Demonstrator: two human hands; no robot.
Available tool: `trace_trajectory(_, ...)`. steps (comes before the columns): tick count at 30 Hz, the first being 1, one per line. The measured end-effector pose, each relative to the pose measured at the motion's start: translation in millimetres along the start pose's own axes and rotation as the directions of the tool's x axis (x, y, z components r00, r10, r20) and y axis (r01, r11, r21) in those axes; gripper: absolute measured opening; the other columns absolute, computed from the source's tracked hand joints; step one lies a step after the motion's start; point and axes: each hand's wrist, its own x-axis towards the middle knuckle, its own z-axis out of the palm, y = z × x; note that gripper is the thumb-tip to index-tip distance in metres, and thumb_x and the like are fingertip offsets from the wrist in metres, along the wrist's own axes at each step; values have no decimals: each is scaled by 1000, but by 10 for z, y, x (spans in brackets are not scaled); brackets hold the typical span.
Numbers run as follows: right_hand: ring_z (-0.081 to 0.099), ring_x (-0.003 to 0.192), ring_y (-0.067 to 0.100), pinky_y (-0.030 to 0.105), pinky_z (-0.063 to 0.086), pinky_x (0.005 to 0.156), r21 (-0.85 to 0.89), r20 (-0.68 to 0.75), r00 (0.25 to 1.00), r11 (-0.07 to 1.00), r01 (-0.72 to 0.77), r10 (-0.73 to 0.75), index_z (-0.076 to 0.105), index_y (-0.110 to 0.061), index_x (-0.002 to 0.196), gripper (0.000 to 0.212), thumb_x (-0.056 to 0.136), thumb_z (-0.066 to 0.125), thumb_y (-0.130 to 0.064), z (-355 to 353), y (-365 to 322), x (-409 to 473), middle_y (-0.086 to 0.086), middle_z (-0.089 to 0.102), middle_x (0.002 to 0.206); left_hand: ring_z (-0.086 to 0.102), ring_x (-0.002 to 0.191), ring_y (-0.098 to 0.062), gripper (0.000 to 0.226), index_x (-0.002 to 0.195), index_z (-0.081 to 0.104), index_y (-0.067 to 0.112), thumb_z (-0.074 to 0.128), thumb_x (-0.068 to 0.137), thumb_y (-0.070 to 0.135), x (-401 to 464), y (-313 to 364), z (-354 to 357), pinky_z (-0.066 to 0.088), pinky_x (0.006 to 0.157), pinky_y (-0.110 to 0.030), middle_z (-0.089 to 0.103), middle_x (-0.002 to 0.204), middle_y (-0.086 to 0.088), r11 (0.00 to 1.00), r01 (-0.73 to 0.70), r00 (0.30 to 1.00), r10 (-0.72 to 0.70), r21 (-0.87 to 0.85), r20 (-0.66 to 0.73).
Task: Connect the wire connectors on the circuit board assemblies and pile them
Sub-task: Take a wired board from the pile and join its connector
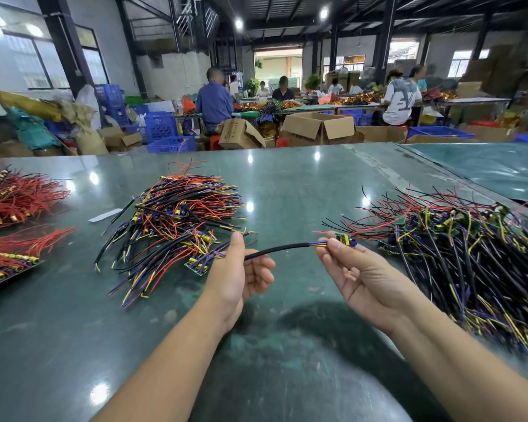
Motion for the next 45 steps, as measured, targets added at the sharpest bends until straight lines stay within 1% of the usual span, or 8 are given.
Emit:
trace_trajectory(4,70,64,14,19,57,59,104,-32,999,995,-11,15,68,-3,89,25,64,67,-4,-16,56,32,7,70,73,51,36,-9,78,44,65,10,25,101,46,1,-34,-9,43,39,-15,56,43,-5,998,-19,1000,18,53,9)
trace_trajectory(7,68,62,14,23,58,62,56,-53,999,998,7,-4,71,-10,82,14,71,70,-18,-49,32,54,2,67,71,51,37,-8,79,43,67,12,25,100,47,23,-38,-37,44,40,-16,58,44,-5,998,-40,999,41,54,-17)
trace_trajectory(10,64,62,10,27,53,69,-50,-103,993,997,51,-56,71,-18,82,31,94,50,-38,-104,-19,96,-4,67,67,49,37,-6,76,44,69,18,26,100,48,51,-48,-65,43,43,-20,60,47,-2,996,-59,997,62,70,-42)
trace_trajectory(15,62,63,3,22,44,72,-126,-183,961,975,185,-207,68,-20,88,37,102,36,-33,-138,-16,135,-10,70,69,47,37,-6,75,47,70,17,27,100,49,53,-86,-69,42,44,-18,55,42,0,991,-43,998,49,125,-45)
trace_trajectory(23,48,47,2,19,36,52,-245,-452,722,851,464,-523,66,-21,73,41,101,36,-26,-195,-182,178,-12,61,57,47,36,-5,74,43,68,18,31,100,46,52,3,-123,40,54,-26,59,47,-1,996,-50,994,56,68,-93)
trace_trajectory(28,28,33,4,16,25,39,-114,-554,681,854,507,-478,57,-17,72,39,101,32,-25,-234,-312,177,-6,42,60,48,36,-9,77,45,67,12,26,100,47,46,-6,-111,41,45,-21,56,43,-4,991,-45,997,52,124,-57)
trace_trajectory(41,23,37,8,18,18,41,28,-646,642,828,560,-413,47,-16,64,29,91,36,-11,-332,-591,61,-5,34,54,45,34,-12,76,44,66,13,24,100,45,-7,-133,12,34,39,-15,53,41,-9,944,-125,983,76,306,166)
trace_trajectory(45,28,40,10,17,20,44,-13,-668,612,828,560,-424,41,-16,63,27,86,31,-7,-340,-589,70,-4,35,54,44,33,-12,75,43,65,13,25,97,47,13,-131,-2,34,38,-16,53,42,-11,947,-127,985,84,295,153)
